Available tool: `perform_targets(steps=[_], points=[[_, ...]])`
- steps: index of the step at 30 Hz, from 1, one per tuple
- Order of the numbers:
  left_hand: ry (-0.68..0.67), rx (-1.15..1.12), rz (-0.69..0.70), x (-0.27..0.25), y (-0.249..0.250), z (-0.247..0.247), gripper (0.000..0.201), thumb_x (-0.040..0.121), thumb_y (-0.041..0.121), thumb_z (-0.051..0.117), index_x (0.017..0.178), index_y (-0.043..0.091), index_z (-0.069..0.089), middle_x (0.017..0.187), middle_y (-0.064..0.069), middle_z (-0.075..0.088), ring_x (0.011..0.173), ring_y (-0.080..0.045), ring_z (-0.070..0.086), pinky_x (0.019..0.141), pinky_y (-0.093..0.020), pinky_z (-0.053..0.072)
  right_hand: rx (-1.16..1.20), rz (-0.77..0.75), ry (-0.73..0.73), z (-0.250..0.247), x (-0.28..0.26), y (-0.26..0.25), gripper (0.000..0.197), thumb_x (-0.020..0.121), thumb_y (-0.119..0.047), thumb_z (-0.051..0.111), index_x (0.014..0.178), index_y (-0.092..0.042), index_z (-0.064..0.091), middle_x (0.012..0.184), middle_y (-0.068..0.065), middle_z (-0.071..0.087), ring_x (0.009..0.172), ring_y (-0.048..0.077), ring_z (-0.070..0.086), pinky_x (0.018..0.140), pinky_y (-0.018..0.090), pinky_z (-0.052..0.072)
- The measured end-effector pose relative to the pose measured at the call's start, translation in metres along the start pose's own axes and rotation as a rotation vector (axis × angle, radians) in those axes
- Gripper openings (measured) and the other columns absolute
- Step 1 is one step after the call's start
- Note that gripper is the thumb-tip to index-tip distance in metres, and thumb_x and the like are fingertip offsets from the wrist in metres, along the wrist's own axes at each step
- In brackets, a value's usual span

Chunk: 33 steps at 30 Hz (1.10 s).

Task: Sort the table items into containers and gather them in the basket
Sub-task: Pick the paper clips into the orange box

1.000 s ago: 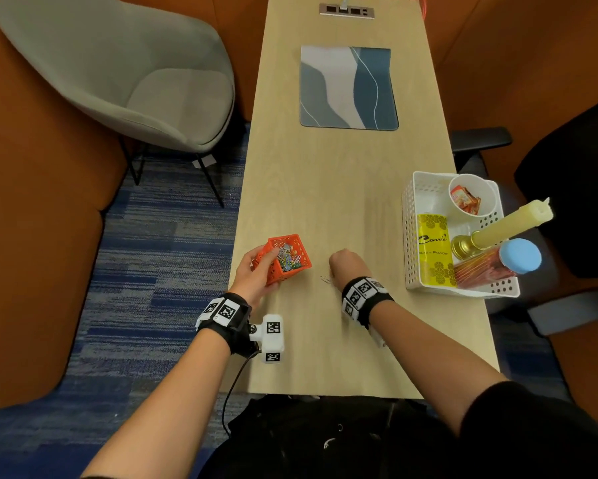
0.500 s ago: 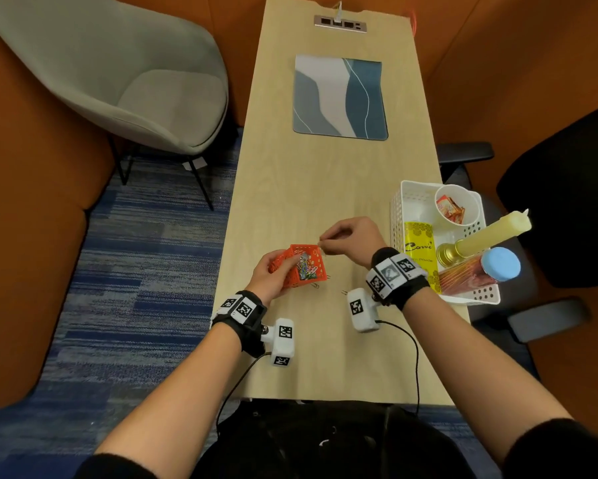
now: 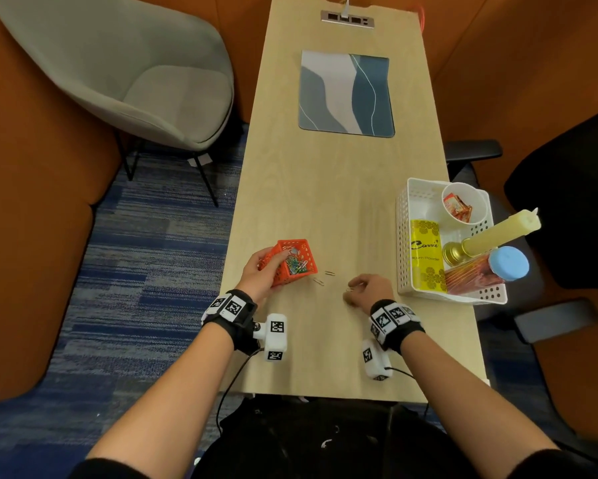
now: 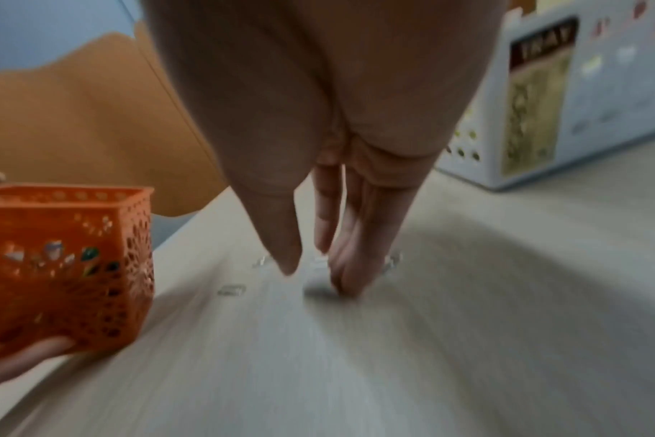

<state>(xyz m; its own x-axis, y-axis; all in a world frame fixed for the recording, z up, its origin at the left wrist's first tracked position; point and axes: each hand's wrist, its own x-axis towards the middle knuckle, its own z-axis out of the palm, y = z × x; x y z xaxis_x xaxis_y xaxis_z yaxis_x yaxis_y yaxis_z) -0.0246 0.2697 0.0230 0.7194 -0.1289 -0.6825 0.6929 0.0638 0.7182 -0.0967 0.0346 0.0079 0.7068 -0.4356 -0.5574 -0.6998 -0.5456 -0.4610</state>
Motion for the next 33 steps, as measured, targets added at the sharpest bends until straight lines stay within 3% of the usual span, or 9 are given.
perform_targets(steps=[7,10,13,15,17,19,23,25,33], points=[[0.025,-0.009,-0.014,-0.003,-0.002,-0.006,0.043,0.088,0.038,0.074,0.126,0.026,0.057,0.124,-0.008,0.065,0.112,-0.024,0.066,0.09,-0.043,0.058,-0.01,-0.127,0.051,0.008,0.013,-0.01,0.021,0.079,0.001,0.063,0.088,-0.01,0.078,0.077,0.003,0.068,0.071,0.012,0.059,0.072,0.018,0.045],[0.035,-0.014,-0.021,-0.002,-0.005,-0.006,0.043,0.088,0.038,0.074,0.127,0.026,0.058,0.126,-0.009,0.064,0.112,-0.025,0.066,0.086,-0.04,0.059,0.055,-0.199,0.023,0.001,0.018,-0.021,0.027,0.078,0.003,0.059,0.085,-0.016,0.077,0.077,0.001,0.069,0.068,0.013,0.062,0.071,0.022,0.052],[0.041,-0.025,-0.022,0.0,-0.008,-0.008,0.042,0.087,0.039,0.075,0.124,0.028,0.059,0.126,-0.009,0.065,0.112,-0.025,0.067,0.077,-0.037,0.06,0.107,-0.118,0.076,-0.017,0.025,-0.017,0.021,0.078,-0.001,0.062,0.074,-0.019,0.072,0.07,0.004,0.07,0.061,0.02,0.067,0.062,0.032,0.06],[0.051,-0.037,-0.025,0.001,-0.008,-0.009,0.044,0.084,0.041,0.077,0.123,0.03,0.06,0.126,-0.01,0.065,0.111,-0.027,0.067,0.071,-0.035,0.058,-0.087,-0.005,0.018,-0.028,0.028,-0.005,0.003,0.073,-0.013,0.072,0.073,-0.016,0.071,0.071,0.003,0.072,0.065,0.022,0.07,0.067,0.034,0.061],[0.055,-0.042,-0.029,0.003,-0.009,-0.009,0.046,0.082,0.043,0.079,0.123,0.03,0.06,0.126,-0.011,0.065,0.111,-0.027,0.067,0.071,-0.035,0.058,-0.351,0.128,-0.122,-0.024,0.025,0.009,0.028,0.067,-0.037,0.079,0.078,-0.013,0.072,0.077,0.004,0.074,0.076,0.023,0.072,0.077,0.033,0.06],[0.049,-0.05,-0.024,0.003,-0.009,-0.006,0.046,0.083,0.043,0.078,0.123,0.03,0.06,0.125,-0.01,0.066,0.11,-0.027,0.068,0.074,-0.036,0.059,-0.451,0.155,-0.172,-0.014,0.018,0.014,0.044,0.075,-0.053,0.073,0.087,-0.011,0.073,0.087,0.004,0.074,0.088,0.024,0.07,0.081,0.028,0.055],[0.038,-0.04,-0.02,0.004,-0.009,-0.002,0.044,0.085,0.041,0.077,0.124,0.029,0.06,0.123,-0.008,0.068,0.109,-0.024,0.069,0.077,-0.037,0.06,-0.318,0.068,-0.086,-0.004,0.013,-0.004,0.017,0.084,-0.025,0.069,0.072,-0.018,0.058,0.09,0.004,0.066,0.091,0.024,0.064,0.076,0.025,0.048],[0.046,-0.032,-0.022,0.003,-0.009,-0.001,0.042,0.085,0.041,0.077,0.122,0.029,0.06,0.123,-0.009,0.068,0.11,-0.025,0.069,0.08,-0.039,0.06,-0.278,0.049,-0.065,-0.003,0.019,-0.012,0.023,0.081,-0.012,0.068,0.067,-0.022,0.052,0.088,0.002,0.064,0.086,0.022,0.061,0.073,0.024,0.046],[0.045,-0.025,-0.026,0.0,-0.012,-0.004,0.039,0.084,0.043,0.077,0.117,0.033,0.06,0.123,-0.008,0.067,0.11,-0.024,0.067,0.075,-0.036,0.06,-0.047,-0.149,-0.024,-0.002,0.036,-0.029,0.025,0.078,0.004,0.061,0.078,-0.02,0.07,0.076,0.0,0.067,0.074,0.017,0.064,0.062,0.02,0.051]])
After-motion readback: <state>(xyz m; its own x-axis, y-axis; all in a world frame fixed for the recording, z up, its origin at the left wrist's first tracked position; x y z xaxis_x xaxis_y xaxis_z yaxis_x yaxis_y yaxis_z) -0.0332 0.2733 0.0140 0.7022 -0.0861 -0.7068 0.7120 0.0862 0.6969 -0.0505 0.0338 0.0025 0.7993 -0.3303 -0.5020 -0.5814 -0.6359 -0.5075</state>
